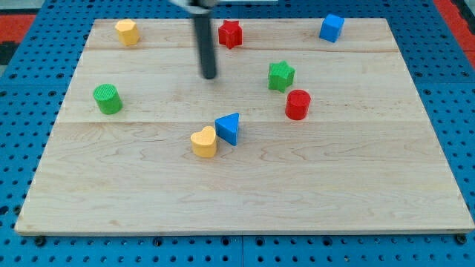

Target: Slide the green star diagonally bottom right to the blue cube

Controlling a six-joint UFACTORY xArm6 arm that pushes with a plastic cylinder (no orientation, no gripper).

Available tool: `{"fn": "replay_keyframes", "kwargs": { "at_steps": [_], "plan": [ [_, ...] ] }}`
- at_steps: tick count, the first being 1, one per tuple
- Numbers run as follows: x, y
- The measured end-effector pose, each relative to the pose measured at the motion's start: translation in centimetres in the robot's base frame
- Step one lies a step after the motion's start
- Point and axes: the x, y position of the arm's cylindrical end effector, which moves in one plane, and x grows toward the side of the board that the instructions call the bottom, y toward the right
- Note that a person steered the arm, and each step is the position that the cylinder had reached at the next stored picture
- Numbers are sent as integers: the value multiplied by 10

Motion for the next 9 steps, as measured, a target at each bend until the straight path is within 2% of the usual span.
{"fn": "replay_keyframes", "kwargs": {
  "at_steps": [1,2,3,9],
  "plan": [
    [0,102],
    [7,131],
    [33,158],
    [40,156]
  ]
}}
